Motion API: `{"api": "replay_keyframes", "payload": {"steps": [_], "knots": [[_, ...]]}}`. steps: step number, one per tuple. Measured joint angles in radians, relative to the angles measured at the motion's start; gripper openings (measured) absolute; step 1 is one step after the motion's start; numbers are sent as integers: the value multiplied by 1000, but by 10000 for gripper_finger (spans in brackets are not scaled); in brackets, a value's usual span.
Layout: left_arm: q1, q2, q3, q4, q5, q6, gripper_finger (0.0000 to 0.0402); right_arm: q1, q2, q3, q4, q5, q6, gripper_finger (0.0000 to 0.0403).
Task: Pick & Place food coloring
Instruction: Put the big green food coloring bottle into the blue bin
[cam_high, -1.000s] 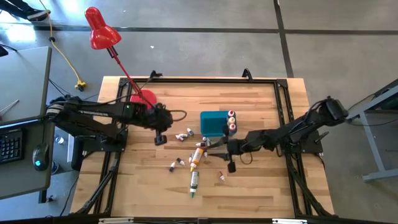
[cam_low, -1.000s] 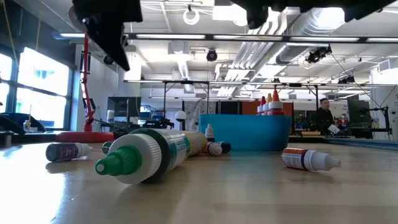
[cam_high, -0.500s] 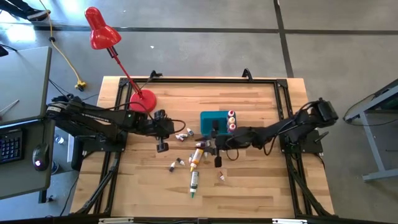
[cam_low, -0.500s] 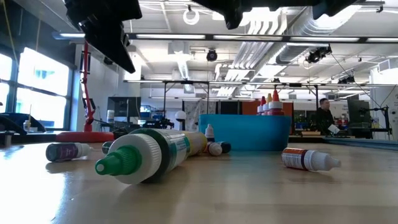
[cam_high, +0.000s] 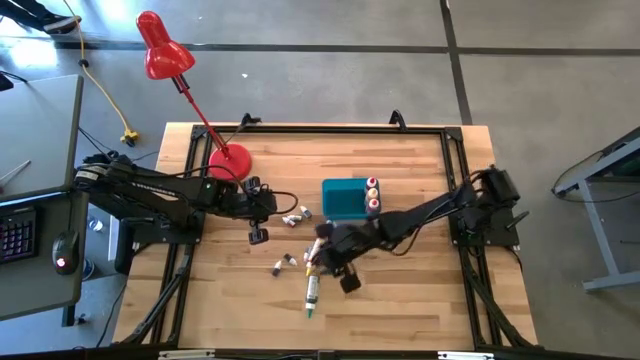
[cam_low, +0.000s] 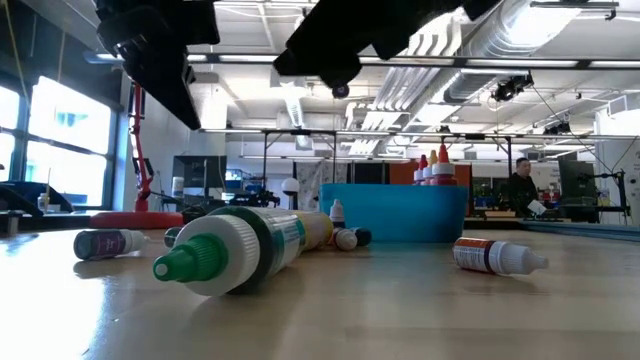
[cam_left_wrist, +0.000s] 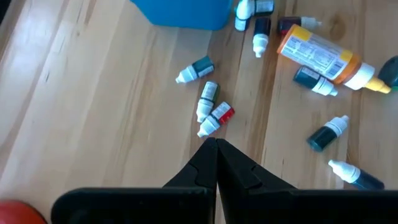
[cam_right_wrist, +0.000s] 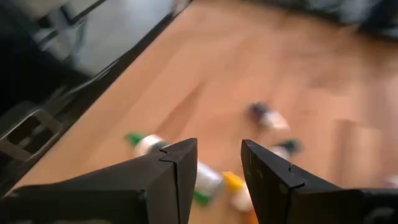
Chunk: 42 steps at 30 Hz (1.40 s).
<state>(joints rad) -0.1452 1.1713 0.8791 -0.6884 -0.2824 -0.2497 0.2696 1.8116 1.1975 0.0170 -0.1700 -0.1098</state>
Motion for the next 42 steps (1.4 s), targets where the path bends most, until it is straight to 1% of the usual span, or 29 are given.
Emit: {"api": "replay_keyframes", "payload": {"steps": [4,9,11,14,19,22,27,30,31,34,38,40,42], "knots": [[0,0,0,0,-1,-17,0,28,102,140,-163,-81,-55,119],[0,0,0,0,3,-17,0,58,188,286,-331,-84,-115,119],[0,0,0,0,3,-18,0,60,213,328,-361,-80,-117,119],[0,0,0,1,4,-17,0,59,240,365,-350,-74,-144,119],[0,-2,0,-1,8,-18,0,68,273,376,-328,-67,-284,119],[0,-8,0,0,29,-25,0,75,273,364,-325,-76,-325,114],[0,-12,0,-4,65,-48,0,73,272,363,-274,-111,-334,98],[0,-12,0,-4,66,-49,0,70,272,363,-258,-180,-308,93],[0,-12,0,-5,66,-50,0,69,272,363,-258,-182,-297,94],[0,-12,0,-10,66,-50,0,73,271,363,-289,-115,-316,106],[0,-12,0,-10,65,-54,0,80,271,363,-309,-20,-379,136],[0,-12,0,-10,65,-60,0,83,271,363,-324,1,-394,155],[0,-12,0,-10,65,-70,0,84,271,363,-340,1,-395,174]]}}
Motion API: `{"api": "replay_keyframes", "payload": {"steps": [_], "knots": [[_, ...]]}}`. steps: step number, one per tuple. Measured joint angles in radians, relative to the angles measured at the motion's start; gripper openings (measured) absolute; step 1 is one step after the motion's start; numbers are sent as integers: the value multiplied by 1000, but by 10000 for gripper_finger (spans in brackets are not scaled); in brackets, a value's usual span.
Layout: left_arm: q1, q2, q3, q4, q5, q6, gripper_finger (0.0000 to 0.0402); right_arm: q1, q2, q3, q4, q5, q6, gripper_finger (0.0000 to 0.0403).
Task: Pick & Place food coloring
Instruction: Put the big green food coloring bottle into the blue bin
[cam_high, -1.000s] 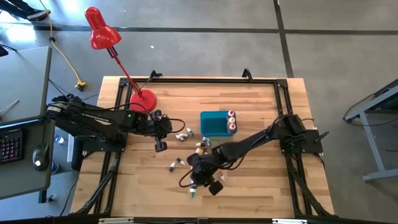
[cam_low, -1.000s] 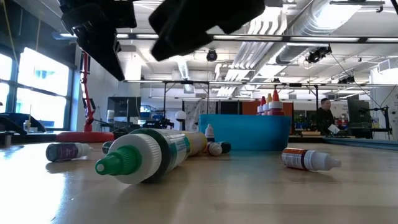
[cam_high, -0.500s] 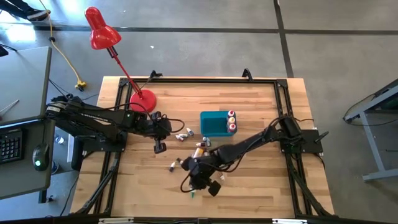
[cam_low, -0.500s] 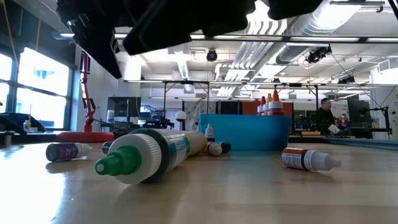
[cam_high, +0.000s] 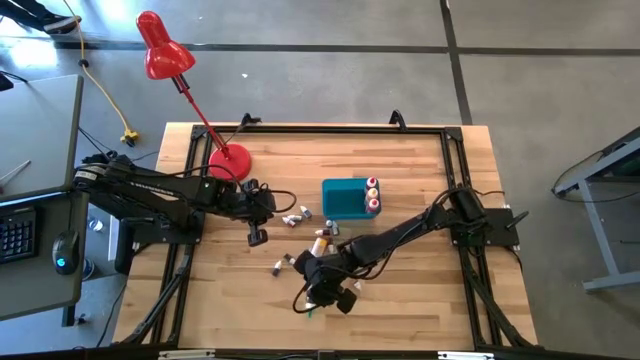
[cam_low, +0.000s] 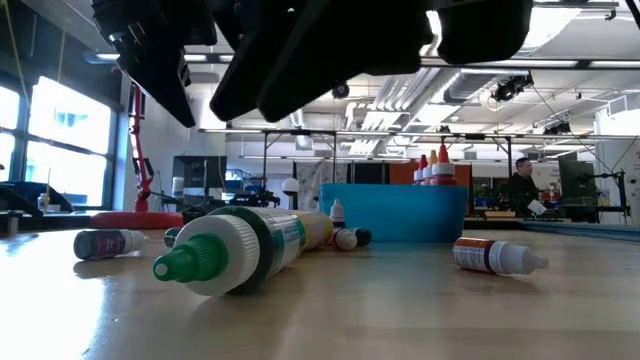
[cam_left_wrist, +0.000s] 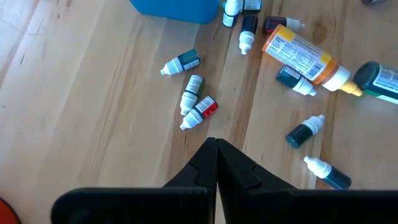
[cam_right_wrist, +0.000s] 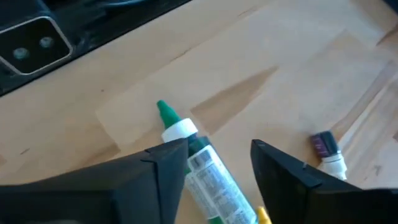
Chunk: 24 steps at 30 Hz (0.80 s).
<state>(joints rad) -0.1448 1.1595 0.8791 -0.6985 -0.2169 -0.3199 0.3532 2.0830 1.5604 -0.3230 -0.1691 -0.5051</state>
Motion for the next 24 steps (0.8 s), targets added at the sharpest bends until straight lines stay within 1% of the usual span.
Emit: {"api": "replay_keyframes", "payload": {"steps": [4,8,14,16,19,24], "knots": [[0,0,0,0,-3,-3,0,7,0,0,-14,-22,-14,208],[0,0,0,0,-3,-3,0,36,4,0,18,-76,-133,226],[0,1,0,-1,-2,-3,0,52,83,4,128,-103,-142,228],[0,-1,0,-10,-2,-3,0,50,113,23,125,-93,-147,229],[0,-2,0,-12,18,-2,0,51,145,75,112,-47,-146,229],[0,-2,0,-10,32,0,0,40,193,134,16,-73,-101,226]]}}
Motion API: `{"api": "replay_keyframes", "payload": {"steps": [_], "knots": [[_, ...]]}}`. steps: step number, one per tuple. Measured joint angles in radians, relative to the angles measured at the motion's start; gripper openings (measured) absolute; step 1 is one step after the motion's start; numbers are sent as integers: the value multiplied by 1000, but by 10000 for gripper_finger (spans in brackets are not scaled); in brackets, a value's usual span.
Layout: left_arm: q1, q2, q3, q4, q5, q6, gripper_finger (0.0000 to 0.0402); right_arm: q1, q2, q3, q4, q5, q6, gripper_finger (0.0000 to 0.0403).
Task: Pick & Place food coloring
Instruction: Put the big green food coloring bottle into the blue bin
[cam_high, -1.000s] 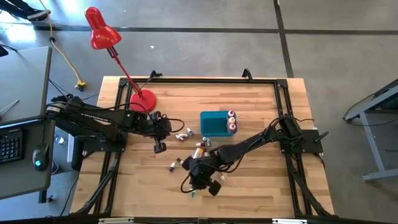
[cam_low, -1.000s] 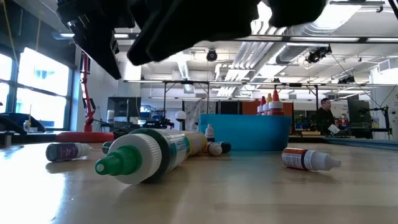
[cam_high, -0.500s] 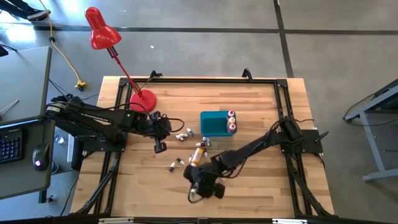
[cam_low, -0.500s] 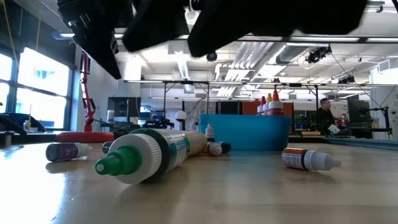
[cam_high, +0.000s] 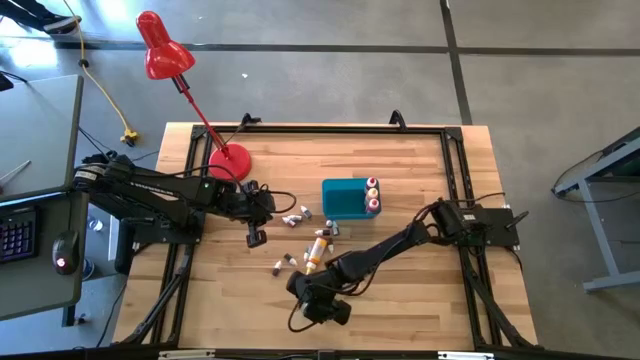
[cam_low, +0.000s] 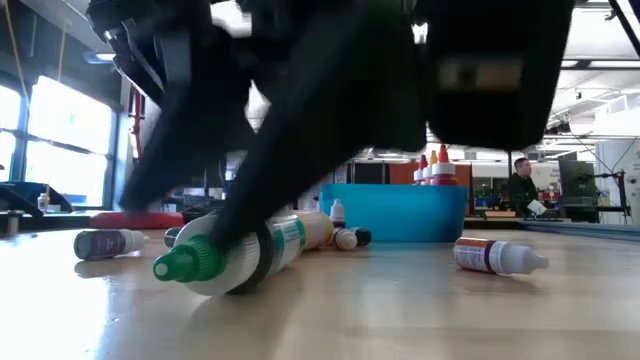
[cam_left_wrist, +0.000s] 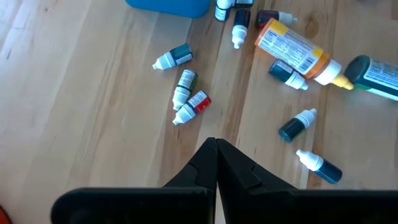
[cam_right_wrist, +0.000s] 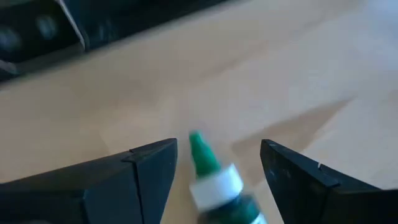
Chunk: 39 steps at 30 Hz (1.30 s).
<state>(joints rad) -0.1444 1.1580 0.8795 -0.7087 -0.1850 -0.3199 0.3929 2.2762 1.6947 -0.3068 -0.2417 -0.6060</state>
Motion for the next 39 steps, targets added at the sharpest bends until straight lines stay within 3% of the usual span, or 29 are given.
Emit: {"api": "replay_keyframes", "payload": {"steps": [11,23,33,39], "knots": [[0,0,0,0,1,11,0,-18,35,15,-87,46,-28,201],[0,0,0,-1,1,11,0,-26,33,15,-134,72,-89,115],[0,0,0,-1,1,11,0,-27,-1,10,-151,151,-39,129],[0,0,0,2,-5,11,0,-30,-138,11,-139,198,88,113]]}}
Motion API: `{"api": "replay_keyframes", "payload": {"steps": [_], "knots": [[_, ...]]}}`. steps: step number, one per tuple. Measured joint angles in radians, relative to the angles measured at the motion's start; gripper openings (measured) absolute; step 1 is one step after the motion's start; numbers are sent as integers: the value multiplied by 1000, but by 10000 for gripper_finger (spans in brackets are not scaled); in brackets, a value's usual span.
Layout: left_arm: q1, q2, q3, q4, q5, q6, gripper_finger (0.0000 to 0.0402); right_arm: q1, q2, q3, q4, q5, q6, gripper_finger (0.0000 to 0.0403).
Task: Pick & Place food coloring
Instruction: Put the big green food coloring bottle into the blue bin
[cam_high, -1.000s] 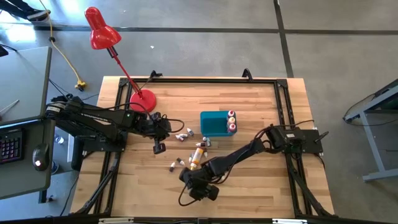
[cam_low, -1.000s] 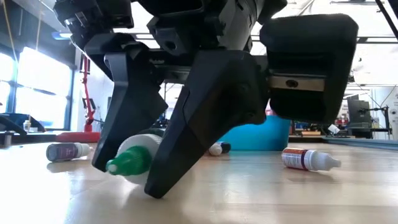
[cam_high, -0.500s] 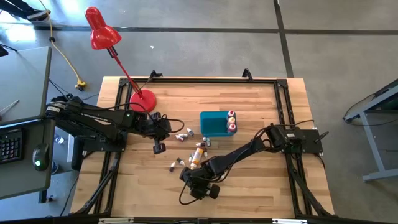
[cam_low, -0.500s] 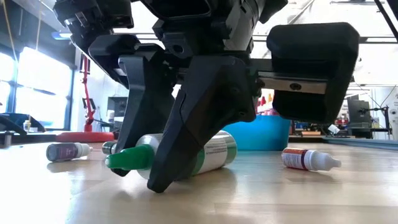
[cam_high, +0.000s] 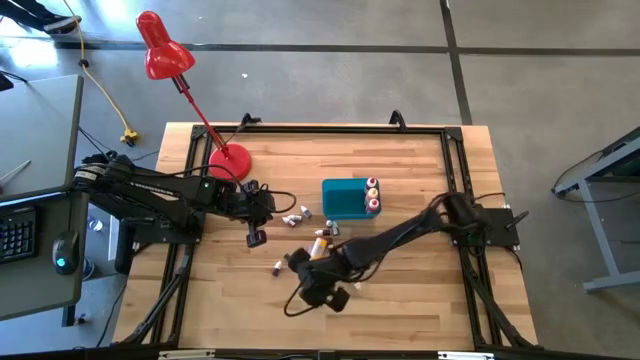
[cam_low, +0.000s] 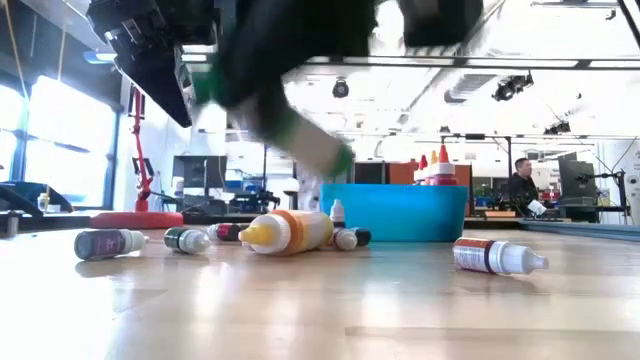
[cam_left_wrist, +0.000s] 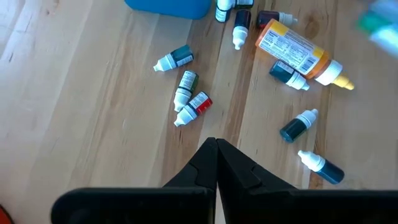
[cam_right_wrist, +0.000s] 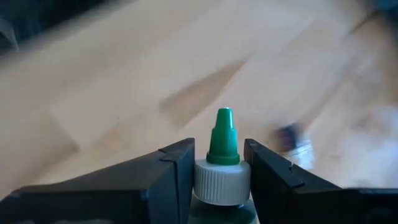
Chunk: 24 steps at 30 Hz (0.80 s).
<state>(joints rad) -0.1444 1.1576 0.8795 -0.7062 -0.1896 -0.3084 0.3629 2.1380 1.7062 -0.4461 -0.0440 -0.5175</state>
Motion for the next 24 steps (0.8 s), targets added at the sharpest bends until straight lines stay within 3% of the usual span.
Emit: {"api": "replay_keyframes", "payload": {"steps": [8,13,19,24], "knots": [[0,0,0,9,-4,-8,0,1,-252,-28,-8,124,66,131],[0,0,0,12,-11,-10,0,-5,-448,-245,94,174,206,113],[0,0,0,27,-12,-10,0,2,-684,-745,597,326,323,114],[0,0,0,33,-12,-11,0,3,-751,-1121,1114,423,407,133]]}}
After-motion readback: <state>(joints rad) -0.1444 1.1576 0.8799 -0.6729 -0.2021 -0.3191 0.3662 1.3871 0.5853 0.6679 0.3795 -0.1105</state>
